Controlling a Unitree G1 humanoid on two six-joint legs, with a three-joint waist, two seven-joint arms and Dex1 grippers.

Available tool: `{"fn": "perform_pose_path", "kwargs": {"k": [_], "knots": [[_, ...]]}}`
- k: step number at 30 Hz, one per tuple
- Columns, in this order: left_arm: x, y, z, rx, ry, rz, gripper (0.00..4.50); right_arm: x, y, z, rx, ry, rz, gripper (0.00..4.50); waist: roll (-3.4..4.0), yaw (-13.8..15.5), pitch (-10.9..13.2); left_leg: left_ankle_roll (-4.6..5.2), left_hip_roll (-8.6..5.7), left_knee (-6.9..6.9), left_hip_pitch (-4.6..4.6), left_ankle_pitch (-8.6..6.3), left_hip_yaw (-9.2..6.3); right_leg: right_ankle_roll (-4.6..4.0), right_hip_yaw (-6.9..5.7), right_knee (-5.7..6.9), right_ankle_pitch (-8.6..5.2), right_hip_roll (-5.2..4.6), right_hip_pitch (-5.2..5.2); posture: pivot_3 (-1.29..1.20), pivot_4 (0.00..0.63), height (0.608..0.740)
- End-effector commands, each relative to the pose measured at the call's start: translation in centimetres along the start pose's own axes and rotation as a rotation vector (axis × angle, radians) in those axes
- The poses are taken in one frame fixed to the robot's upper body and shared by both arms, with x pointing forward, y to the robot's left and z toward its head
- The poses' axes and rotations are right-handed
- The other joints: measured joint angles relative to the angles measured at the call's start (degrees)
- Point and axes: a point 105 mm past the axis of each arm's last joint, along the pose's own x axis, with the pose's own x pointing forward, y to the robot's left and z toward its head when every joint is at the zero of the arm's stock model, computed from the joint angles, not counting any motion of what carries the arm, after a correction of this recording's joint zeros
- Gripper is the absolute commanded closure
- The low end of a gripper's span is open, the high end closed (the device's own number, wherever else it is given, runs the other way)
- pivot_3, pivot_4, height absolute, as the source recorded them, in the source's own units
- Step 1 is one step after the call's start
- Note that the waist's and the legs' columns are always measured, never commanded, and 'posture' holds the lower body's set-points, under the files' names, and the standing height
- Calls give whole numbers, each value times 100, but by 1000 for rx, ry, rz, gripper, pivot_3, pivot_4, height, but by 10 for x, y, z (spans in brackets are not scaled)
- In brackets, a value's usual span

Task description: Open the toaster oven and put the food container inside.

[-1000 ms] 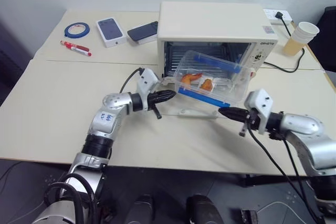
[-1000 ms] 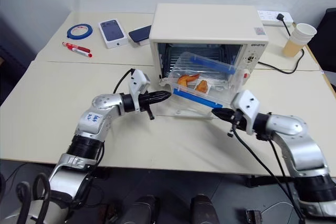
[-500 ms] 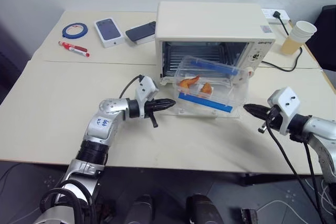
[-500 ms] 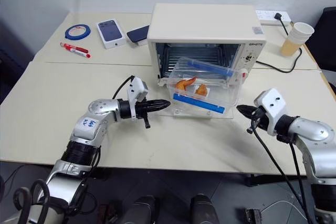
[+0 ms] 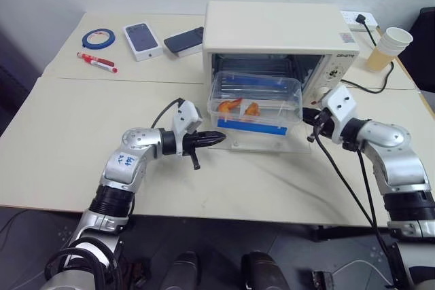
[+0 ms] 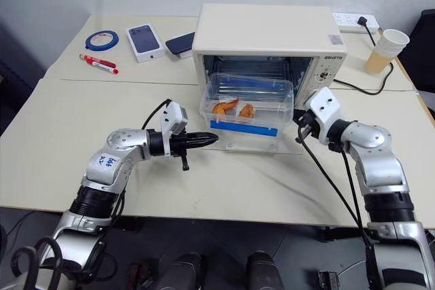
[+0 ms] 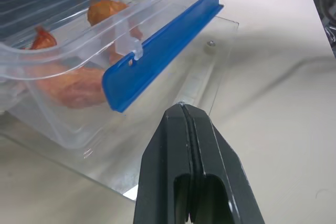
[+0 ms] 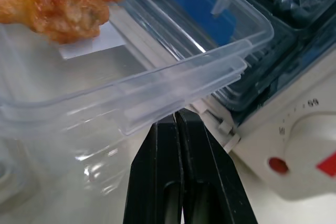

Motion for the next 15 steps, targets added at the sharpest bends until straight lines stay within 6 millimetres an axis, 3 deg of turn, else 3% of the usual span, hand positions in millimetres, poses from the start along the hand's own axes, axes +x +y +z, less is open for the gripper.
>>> {"fn": "perform_pose_path", "kwargs": {"k": [1,6,10,15], "knots": [[-3,-2,12,34,-41,6,4500,-6,-11,4,-41,-15,-25,4447,0,0,0,0,0,0,0,0,0,0,-1,-1,0,0,0,0,150,740],[-5,-2,12,33,-44,11,4500,-33,-6,-6,-43,25,15,4447,0,13,0,0,1,0,-5,0,-2,0,-4,-1,0,0,-3,0,150,740],[-6,-2,10,27,-39,14,4500,-60,30,-17,-7,60,180,4447,0,11,0,0,2,0,-12,0,-2,0,-7,12,0,2,-3,0,150,740],[-1,0,8,17,-41,20,4500,-51,61,-2,57,-8,261,4447,0,-41,0,0,8,9,-13,0,5,2,-1,3,1,6,-4,0,150,740]]}}
